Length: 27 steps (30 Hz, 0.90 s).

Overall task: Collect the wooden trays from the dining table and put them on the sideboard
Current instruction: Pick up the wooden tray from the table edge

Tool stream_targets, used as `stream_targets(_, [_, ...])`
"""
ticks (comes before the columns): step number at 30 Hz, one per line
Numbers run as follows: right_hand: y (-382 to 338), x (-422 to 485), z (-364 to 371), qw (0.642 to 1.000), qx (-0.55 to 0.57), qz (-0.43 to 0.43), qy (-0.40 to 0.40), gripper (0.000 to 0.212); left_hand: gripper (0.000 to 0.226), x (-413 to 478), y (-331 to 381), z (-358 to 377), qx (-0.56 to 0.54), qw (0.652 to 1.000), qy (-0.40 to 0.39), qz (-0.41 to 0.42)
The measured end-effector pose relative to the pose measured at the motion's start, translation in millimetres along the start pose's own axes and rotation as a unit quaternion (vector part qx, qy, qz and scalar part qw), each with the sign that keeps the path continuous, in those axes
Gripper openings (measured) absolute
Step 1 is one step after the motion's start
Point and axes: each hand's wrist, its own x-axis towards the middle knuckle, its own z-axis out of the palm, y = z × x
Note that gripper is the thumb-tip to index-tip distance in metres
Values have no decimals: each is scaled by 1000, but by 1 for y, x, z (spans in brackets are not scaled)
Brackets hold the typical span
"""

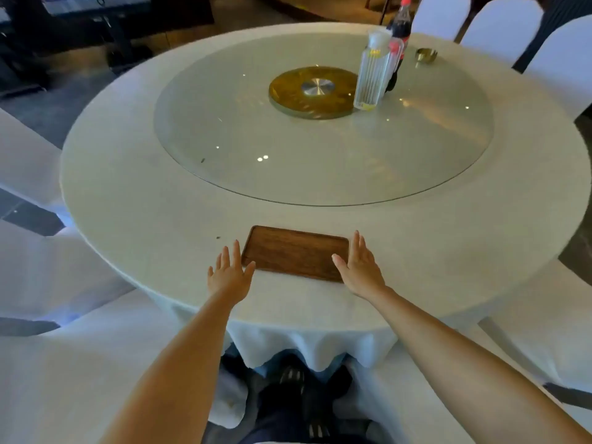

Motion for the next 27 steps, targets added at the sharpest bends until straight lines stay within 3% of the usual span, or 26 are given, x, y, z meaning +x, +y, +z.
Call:
stream_targets(5, [1,28,11,994,54,92,-14,70,66,46,6,9,-13,999,-45,-24])
stream_targets(12, [-1,57,14,983,74,166,3,65,60,83,13,11,4,998,-46,-38])
stream_targets(27, [1,62,25,976,110,189,-8,46,45,85,15,14,46,999,-14,-22])
